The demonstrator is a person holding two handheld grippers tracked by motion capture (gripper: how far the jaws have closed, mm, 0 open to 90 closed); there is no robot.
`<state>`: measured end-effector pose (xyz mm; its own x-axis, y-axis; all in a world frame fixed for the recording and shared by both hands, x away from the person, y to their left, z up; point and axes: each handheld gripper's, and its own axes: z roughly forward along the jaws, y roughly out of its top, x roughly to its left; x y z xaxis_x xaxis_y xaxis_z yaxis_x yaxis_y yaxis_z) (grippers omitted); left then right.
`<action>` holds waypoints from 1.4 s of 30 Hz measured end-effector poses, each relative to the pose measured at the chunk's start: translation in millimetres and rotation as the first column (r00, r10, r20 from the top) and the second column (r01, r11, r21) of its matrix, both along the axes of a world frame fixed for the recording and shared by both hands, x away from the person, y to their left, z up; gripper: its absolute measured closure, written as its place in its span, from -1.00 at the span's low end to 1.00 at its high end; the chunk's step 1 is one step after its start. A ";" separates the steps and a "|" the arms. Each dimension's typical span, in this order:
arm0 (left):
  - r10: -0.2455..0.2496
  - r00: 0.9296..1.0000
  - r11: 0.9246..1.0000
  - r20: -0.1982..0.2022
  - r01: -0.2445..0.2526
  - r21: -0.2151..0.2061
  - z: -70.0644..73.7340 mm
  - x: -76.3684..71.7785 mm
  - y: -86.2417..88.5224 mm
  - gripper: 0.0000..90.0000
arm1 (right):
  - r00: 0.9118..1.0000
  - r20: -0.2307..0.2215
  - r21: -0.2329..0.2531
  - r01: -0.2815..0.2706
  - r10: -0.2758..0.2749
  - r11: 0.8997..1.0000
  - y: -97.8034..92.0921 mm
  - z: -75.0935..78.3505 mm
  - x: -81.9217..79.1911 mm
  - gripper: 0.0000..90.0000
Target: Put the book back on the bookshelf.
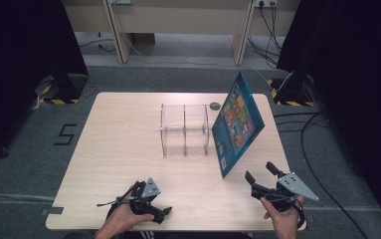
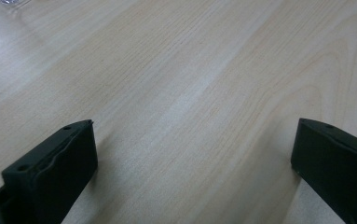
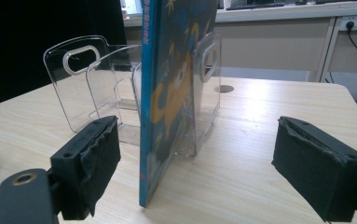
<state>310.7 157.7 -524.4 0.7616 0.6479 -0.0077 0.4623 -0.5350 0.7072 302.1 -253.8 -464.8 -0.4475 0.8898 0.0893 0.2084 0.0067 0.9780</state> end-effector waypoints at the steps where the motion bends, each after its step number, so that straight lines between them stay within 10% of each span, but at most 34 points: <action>1: 0.000 1.000 1.000 0.000 0.000 0.000 0.0 0.0 0.0 -1.00 | 1.000 -0.004 -0.002 0.000 0.000 1.000 -1.2 -0.4 -0.5 -0.66; 42: -0.005 1.000 1.000 0.006 0.005 -0.006 -0.7 -0.2 0.8 -1.00 | 0.988 -0.148 -0.121 -0.068 0.050 0.990 -14.6 -18.2 -22.2 -0.65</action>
<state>310.5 158.6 -525.1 0.7647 0.6443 -0.0066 0.4553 -0.5331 0.7130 279.9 -268.4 -483.0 -0.4899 0.8705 0.0462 0.3425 0.1434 0.9285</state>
